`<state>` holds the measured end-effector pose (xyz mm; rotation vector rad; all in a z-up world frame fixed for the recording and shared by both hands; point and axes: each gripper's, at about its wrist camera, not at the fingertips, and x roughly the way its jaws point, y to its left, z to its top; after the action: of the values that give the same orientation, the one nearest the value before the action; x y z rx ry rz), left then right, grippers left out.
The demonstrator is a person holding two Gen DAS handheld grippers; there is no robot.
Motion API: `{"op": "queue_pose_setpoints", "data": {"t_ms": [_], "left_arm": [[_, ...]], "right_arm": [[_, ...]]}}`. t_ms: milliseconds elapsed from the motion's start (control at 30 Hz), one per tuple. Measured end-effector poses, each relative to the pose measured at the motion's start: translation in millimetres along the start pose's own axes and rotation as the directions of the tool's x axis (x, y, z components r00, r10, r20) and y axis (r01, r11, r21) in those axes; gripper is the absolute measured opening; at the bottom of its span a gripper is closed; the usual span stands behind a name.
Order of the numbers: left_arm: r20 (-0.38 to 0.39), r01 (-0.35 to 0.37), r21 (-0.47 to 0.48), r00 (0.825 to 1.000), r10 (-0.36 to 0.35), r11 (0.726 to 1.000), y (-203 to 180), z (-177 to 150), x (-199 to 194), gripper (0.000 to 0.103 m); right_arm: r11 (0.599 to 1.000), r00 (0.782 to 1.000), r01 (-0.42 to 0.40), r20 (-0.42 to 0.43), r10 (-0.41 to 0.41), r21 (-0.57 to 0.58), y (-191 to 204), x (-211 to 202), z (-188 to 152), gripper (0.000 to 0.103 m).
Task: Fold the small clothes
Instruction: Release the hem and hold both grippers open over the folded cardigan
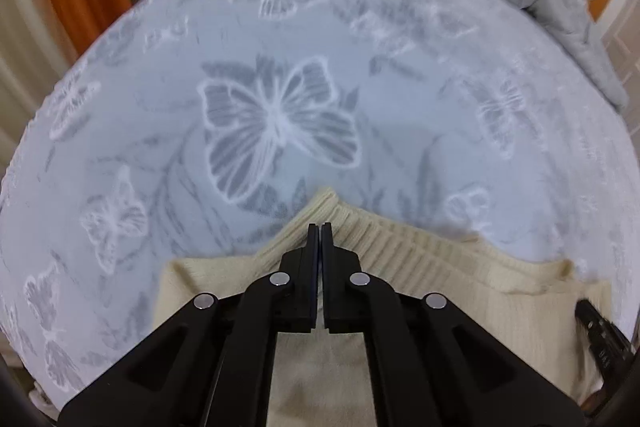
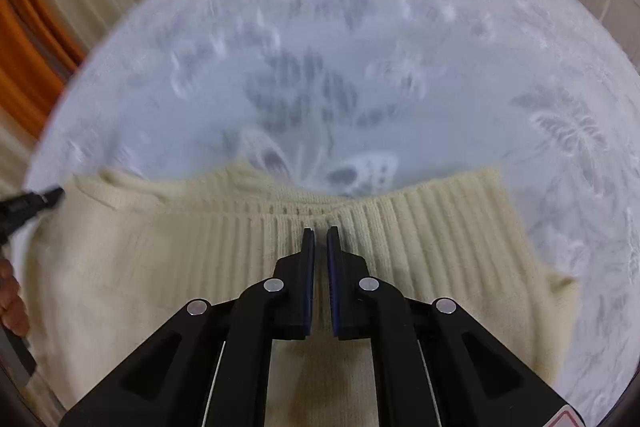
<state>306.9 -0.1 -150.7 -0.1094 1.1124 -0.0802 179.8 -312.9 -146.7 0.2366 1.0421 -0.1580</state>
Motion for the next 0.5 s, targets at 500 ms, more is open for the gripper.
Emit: {"op": "queue_pose_setpoints", "data": {"t_ms": [500], "left_arm": [[-0.041,0.035,0.01,0.999,-0.035,0.999,48.8,-149.1,-71.7,0.035]], "right_arm": [[0.98,0.987,0.16,-0.004,-0.161,0.116,-86.3,-83.6,-142.7,0.005]]}}
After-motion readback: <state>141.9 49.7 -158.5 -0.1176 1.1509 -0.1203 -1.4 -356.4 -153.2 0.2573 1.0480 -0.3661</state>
